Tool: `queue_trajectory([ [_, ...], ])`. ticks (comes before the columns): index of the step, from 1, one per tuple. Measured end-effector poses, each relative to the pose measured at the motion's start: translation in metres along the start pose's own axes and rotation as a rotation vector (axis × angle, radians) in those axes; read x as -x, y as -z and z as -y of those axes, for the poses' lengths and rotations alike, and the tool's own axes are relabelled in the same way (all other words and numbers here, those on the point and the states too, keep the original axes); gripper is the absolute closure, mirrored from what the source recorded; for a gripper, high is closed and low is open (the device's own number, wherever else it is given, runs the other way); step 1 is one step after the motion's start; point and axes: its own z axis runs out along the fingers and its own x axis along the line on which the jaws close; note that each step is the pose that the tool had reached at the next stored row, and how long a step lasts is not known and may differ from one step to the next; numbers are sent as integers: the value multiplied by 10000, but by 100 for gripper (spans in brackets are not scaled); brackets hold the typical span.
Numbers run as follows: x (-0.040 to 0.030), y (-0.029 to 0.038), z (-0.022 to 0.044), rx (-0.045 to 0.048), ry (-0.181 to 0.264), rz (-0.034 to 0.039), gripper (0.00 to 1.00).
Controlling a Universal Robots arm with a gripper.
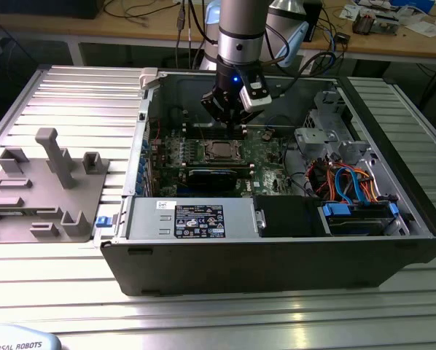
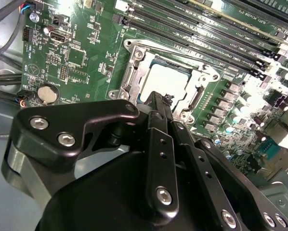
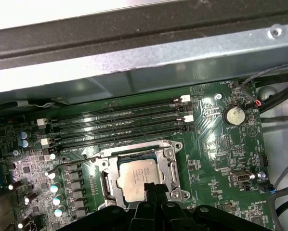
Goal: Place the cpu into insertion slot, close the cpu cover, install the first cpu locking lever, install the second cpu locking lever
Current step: 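Install the first cpu locking lever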
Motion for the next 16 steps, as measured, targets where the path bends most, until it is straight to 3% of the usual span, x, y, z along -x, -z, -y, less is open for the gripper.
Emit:
queue_trajectory([
  [16,0,0,0,3,136,2,89],
])
